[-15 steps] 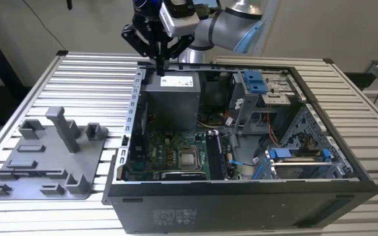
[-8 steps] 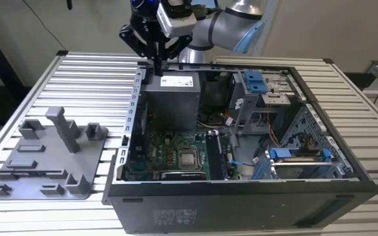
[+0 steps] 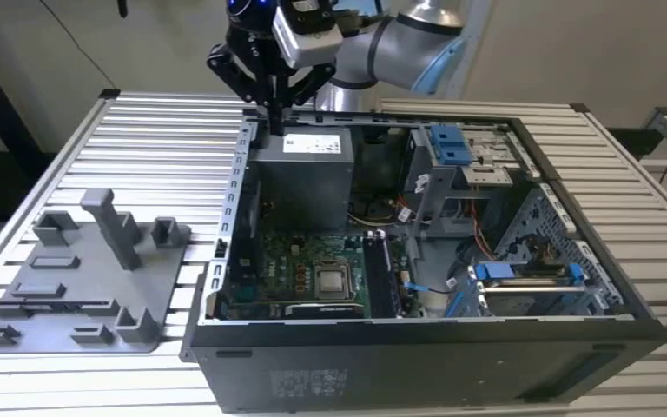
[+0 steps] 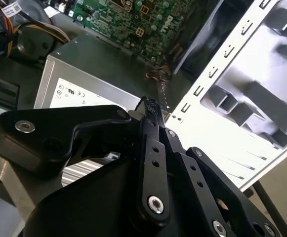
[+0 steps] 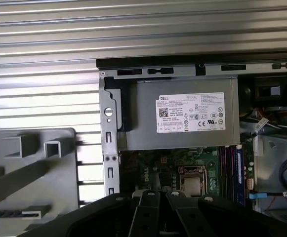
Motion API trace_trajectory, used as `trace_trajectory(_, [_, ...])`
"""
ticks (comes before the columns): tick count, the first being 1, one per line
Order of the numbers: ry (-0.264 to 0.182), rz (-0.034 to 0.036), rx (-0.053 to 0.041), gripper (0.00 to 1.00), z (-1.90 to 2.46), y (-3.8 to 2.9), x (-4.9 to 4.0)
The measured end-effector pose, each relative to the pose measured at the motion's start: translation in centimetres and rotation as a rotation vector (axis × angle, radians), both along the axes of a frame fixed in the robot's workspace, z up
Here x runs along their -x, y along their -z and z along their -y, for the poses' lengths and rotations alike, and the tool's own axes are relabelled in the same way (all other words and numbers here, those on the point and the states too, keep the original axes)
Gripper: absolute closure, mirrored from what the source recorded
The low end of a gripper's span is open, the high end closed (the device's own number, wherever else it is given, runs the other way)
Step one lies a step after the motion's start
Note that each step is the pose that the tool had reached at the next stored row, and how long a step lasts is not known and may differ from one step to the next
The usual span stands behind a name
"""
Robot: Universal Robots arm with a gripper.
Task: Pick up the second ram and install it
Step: 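Reach for the second ram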
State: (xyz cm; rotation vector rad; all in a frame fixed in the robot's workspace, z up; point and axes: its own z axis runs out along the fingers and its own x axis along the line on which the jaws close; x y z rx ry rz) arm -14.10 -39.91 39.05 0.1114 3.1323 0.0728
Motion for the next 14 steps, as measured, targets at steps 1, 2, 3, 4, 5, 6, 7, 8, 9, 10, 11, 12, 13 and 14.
trace_trajectory(1, [0.000,-0.0002,0.0001,0.89,0.00,0.00,0.06])
trace_trajectory(2, [0.000,-0.0002,0.0001,0.89,0.00,0.01,0.10])
trace_trajectory(3, [0.000,-0.0005,0.0002,0.89,0.00,0.02,0.15])
trace_trajectory(4, [0.000,-0.0005,0.0002,0.89,0.00,0.03,0.20])
trace_trajectory(5, [0.000,-0.0005,0.0001,0.89,0.01,0.04,0.26])
trace_trajectory(6, [0.000,-0.0005,0.0001,0.89,0.01,0.04,0.33])
trace_trajectory(7, [0.000,-0.0006,0.0002,0.89,0.01,0.05,0.39])
trace_trajectory(8, [0.000,-0.0005,0.0002,0.89,0.01,0.05,0.44])
trace_trajectory(9, [0.000,-0.0006,0.0002,0.89,0.01,0.06,0.47])
trace_trajectory(10, [0.000,-0.0006,0.0002,0.89,0.01,0.06,0.50])
trace_trajectory(11, [0.000,-0.0006,0.0002,0.89,0.01,0.06,0.52])
trace_trajectory(12, [0.000,-0.0006,0.0002,0.89,0.01,0.06,0.53])
trace_trajectory(13, [0.000,-0.0006,0.0002,0.89,0.01,0.06,0.54])
trace_trajectory(14, [0.000,-0.0006,0.0002,0.89,0.01,0.06,0.54])
